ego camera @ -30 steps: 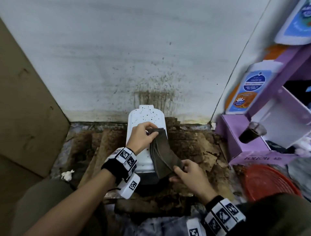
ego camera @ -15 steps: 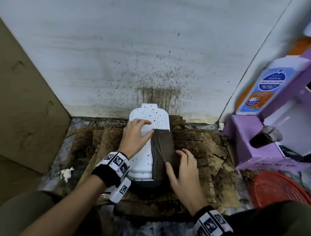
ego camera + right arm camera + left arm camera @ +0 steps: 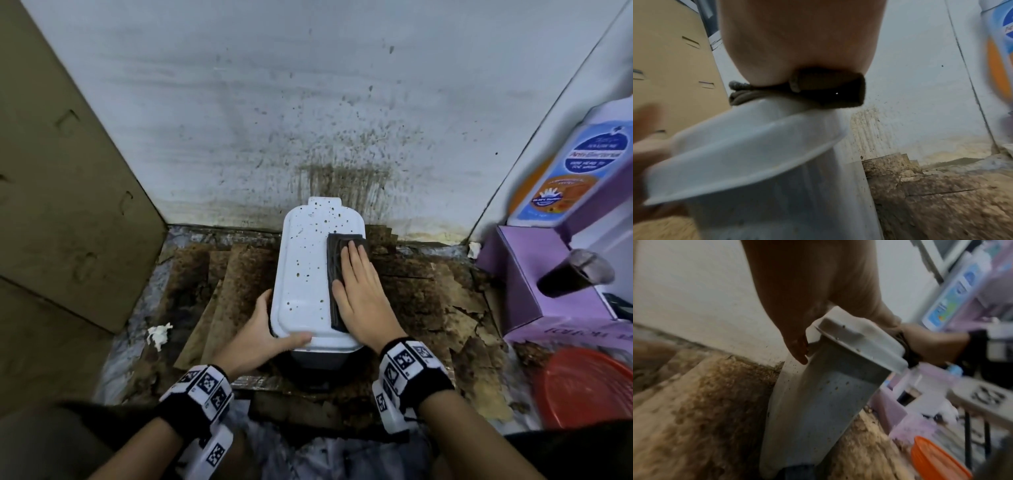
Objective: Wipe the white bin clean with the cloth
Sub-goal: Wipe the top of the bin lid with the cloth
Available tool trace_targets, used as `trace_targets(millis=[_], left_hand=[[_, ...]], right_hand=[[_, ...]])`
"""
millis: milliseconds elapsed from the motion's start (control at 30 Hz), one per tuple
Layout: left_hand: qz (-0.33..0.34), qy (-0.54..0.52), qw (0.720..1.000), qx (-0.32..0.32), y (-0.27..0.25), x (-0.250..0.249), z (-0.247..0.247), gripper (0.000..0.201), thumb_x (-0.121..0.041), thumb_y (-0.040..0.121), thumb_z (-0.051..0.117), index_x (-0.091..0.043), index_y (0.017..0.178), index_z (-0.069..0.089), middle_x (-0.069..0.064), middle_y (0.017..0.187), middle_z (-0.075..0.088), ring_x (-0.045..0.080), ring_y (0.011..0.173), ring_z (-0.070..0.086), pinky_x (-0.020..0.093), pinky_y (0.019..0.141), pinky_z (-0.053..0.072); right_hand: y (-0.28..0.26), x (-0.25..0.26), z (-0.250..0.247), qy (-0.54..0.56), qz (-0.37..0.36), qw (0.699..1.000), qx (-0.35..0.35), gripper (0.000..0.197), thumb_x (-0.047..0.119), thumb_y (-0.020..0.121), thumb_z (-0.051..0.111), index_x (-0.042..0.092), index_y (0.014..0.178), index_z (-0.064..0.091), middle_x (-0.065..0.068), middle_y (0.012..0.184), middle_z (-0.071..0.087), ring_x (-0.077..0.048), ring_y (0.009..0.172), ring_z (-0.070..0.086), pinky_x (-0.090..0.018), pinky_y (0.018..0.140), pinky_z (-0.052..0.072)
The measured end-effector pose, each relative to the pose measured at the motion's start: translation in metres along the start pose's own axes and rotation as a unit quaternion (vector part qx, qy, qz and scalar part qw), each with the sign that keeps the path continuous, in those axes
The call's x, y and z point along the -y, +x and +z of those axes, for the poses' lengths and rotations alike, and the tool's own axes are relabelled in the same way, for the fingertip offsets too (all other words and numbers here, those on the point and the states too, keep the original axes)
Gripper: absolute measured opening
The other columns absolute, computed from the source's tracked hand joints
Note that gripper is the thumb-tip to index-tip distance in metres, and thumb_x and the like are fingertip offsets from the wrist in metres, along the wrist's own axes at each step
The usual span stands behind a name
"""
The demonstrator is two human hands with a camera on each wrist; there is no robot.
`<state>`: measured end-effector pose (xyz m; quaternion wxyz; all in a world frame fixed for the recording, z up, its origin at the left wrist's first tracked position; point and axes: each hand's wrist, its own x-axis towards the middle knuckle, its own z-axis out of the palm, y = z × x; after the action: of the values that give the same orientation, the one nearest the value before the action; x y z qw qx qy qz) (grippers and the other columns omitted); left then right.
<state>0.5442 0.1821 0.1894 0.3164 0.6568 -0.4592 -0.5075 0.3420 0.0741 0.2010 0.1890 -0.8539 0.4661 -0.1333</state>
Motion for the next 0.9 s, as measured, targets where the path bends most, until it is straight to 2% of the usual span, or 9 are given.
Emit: trace_targets(millis=[67,133,267,333,400,500,600,733,900], left_hand=[[0.043,0.002,0.999,0.029,0.002,0.010,0.005,0.136,-0.051,0.061,0.096,-0.039,0.157,0.001,-0.022,0.158,0.033,-0.006,0.141,0.038,0.024,0.111,0.041],[0.061,0.017,0.998,0.026,0.001,0.014,0.007,0.140,-0.051,0.059,0.098,-0.041,0.157,-0.001,-0.026,0.158,0.030,-0.007,0.144,0.032,0.031,0.118,0.037],[0.074,0.042,0.996,-0.022,0.001,0.018,0.007,0.139,-0.058,0.053,0.097,-0.045,0.153,0.002,-0.024,0.152,0.039,0.000,0.141,0.039,0.039,0.116,0.041],[0.081,0.039,0.995,-0.032,0.002,0.019,0.006,0.145,-0.058,0.052,0.098,-0.051,0.154,-0.005,-0.022,0.155,0.038,0.002,0.143,0.038,0.038,0.116,0.039],[0.105,0.028,0.994,-0.026,0.002,0.017,0.007,0.146,-0.053,0.054,0.099,-0.055,0.154,-0.008,-0.024,0.158,0.035,0.000,0.146,0.035,0.035,0.116,0.038],[0.148,0.007,0.989,-0.020,0.003,0.011,0.009,0.136,-0.040,0.061,0.099,-0.053,0.155,0.002,-0.028,0.160,0.030,-0.004,0.148,0.031,0.029,0.115,0.037],[0.164,0.001,0.986,-0.018,0.006,0.011,0.011,0.136,-0.040,0.062,0.099,-0.049,0.156,0.002,-0.026,0.163,0.024,-0.003,0.150,0.026,0.030,0.118,0.034],[0.154,0.026,0.987,-0.024,0.011,0.020,0.010,0.146,-0.053,0.056,0.099,-0.046,0.159,-0.004,-0.022,0.167,0.013,0.002,0.154,0.018,0.047,0.124,0.030],[0.155,0.023,0.987,-0.039,0.013,0.018,0.012,0.144,-0.052,0.056,0.099,-0.046,0.159,0.000,-0.022,0.166,0.019,0.004,0.152,0.025,0.051,0.121,0.034]], right_hand=[[0.009,-0.005,-0.002,0.005,0.002,1.000,0.014,0.062,0.036,0.109,0.023,0.011,0.161,-0.001,-0.001,0.169,-0.012,-0.011,0.153,-0.019,-0.038,0.127,-0.001],[0.008,-0.004,-0.001,0.017,0.011,1.000,0.018,0.062,0.034,0.110,0.025,0.011,0.161,-0.002,0.000,0.169,-0.013,-0.011,0.153,-0.020,-0.038,0.127,0.000],[-0.013,0.002,0.006,0.043,0.012,0.999,-0.018,0.061,0.036,0.108,0.021,0.012,0.161,0.002,0.003,0.168,-0.010,-0.008,0.153,-0.017,-0.034,0.127,0.000],[-0.030,0.008,0.011,0.048,0.013,0.998,-0.049,0.062,0.036,0.105,0.021,0.012,0.161,0.004,0.004,0.168,-0.007,-0.007,0.154,-0.015,-0.031,0.127,0.001],[-0.047,0.015,0.017,0.055,0.021,0.996,-0.067,0.061,0.036,0.107,0.022,0.015,0.161,0.004,0.005,0.169,-0.006,-0.006,0.154,-0.013,-0.029,0.126,0.001],[-0.061,0.021,0.023,0.039,0.024,0.996,-0.072,0.061,0.039,0.107,0.017,0.015,0.161,0.001,0.003,0.170,-0.006,-0.009,0.155,-0.013,-0.029,0.126,0.000],[-0.054,0.020,0.019,0.006,0.017,0.998,-0.059,0.060,0.038,0.107,0.014,0.015,0.158,-0.006,-0.001,0.169,-0.009,-0.012,0.155,-0.016,-0.030,0.126,-0.001],[-0.025,0.011,0.008,-0.037,0.010,0.999,-0.023,0.063,0.037,0.105,0.014,0.007,0.159,-0.003,-0.007,0.169,-0.008,-0.016,0.154,-0.016,-0.028,0.124,-0.004],[0.011,-0.002,0.000,-0.006,0.022,1.000,0.016,0.062,0.036,0.109,0.019,0.006,0.160,-0.003,-0.007,0.168,-0.013,-0.017,0.154,-0.019,-0.036,0.128,0.000]])
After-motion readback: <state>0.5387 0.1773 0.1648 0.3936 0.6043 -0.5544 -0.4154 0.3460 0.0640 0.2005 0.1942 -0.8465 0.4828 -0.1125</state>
